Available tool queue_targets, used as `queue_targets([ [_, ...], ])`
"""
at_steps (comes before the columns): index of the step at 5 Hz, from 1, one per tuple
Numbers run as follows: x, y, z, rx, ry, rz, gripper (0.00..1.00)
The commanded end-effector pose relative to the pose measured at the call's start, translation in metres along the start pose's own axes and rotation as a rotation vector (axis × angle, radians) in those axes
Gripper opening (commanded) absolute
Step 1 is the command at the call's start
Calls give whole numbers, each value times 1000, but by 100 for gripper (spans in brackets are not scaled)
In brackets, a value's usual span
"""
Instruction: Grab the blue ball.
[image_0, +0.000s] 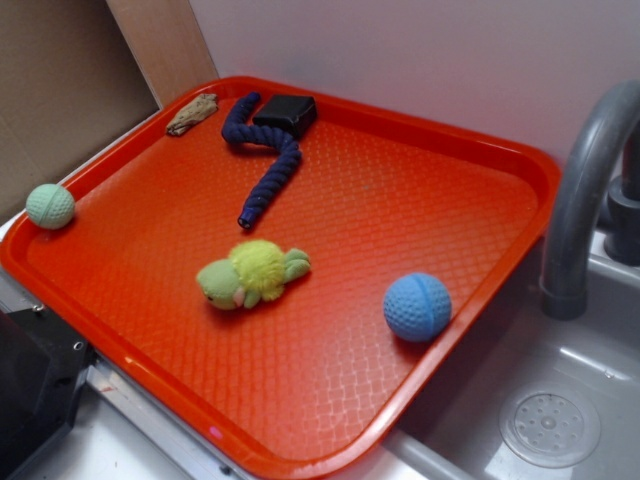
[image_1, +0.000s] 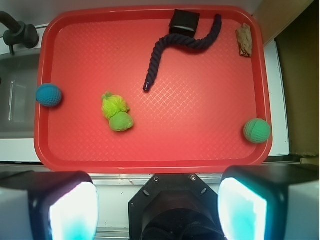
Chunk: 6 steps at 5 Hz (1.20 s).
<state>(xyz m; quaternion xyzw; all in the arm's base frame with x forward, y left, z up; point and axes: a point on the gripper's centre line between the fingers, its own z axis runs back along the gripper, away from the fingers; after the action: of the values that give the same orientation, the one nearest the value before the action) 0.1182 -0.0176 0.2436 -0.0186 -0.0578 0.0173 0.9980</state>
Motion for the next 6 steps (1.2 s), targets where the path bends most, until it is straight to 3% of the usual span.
queue_targets([
  [1, 0, 0, 0, 0, 0, 0, 100],
  [2, 47, -51, -17, -52, -113, -250, 100],
  [3, 79, -112, -38, -127, -186, -496, 100],
  [4, 107, -170, -76, -216, -198, -734, 100],
  [5, 125, -225, -130, -324, -128, -959, 100],
  [6, 86, -247, -156, -407, -76, -1193, 100],
])
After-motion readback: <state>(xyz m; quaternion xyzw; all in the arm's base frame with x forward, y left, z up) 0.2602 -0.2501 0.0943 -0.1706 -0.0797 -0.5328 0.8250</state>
